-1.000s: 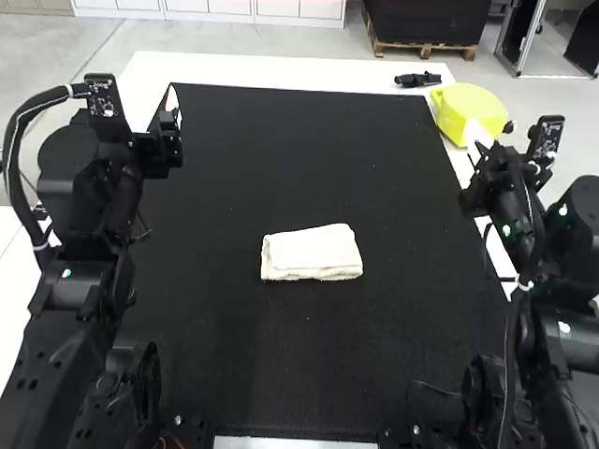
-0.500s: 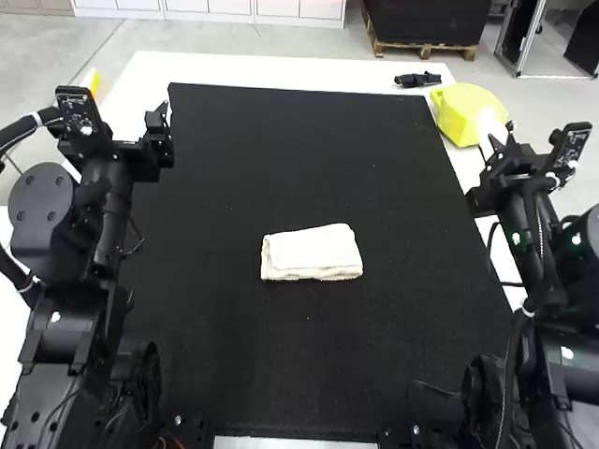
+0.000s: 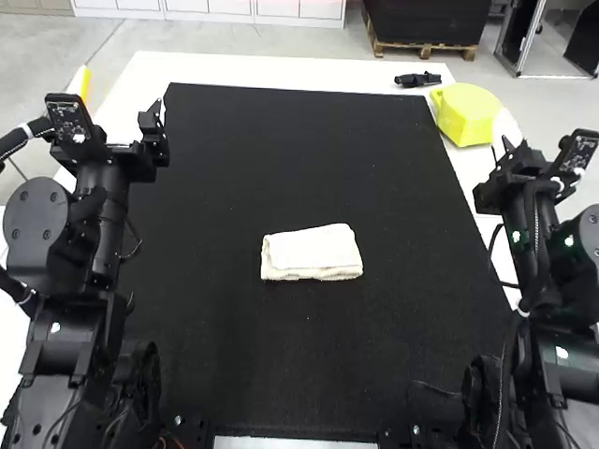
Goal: Fold the towel.
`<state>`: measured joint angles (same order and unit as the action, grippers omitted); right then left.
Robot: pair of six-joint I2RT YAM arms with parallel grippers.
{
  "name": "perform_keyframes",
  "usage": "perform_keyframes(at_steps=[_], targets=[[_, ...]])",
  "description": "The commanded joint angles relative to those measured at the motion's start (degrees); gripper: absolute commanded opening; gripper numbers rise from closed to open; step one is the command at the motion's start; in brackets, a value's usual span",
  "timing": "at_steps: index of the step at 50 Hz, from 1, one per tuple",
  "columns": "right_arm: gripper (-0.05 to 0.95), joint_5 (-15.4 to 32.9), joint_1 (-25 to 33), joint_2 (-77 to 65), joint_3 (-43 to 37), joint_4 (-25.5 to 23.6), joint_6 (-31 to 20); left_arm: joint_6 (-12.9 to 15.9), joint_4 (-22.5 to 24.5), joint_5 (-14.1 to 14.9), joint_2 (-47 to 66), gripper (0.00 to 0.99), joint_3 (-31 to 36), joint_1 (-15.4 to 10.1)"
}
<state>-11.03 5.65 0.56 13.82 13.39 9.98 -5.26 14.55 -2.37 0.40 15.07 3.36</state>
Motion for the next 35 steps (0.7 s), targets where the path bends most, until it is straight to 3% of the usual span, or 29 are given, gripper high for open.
perform_keyframes(at_steps=[1, 6, 10, 19, 23, 35], targets=[[-0.02, 2.85, -0.03, -0.56, 0.33, -1.17, 1.80, -0.19, -0.22, -0.79, -0.58, 0.907, -1.18, -0.19], [-0.02, 3.03, -0.03, -0.56, 0.24, -1.17, 1.89, -0.10, -2.24, -0.09, -0.58, 0.910, -2.50, -0.45], [0.13, 4.26, -0.03, -0.56, -0.20, -0.99, 1.80, -0.28, -4.70, -0.27, -0.58, 0.913, -3.21, -0.19], [0.13, 4.44, -0.03, -0.47, -1.70, -0.82, 1.27, -0.10, -5.32, 1.49, -0.58, 0.915, -3.73, 0.16], [0.28, 4.26, -0.03, -0.56, -1.96, -0.82, -0.66, 0.69, -7.25, 2.55, -0.58, 0.949, -3.73, 0.16], [0.29, 0.83, -0.03, -0.47, -2.40, -0.47, -1.01, 1.57, -7.08, 3.25, -0.58, 0.962, -3.73, 0.16]])
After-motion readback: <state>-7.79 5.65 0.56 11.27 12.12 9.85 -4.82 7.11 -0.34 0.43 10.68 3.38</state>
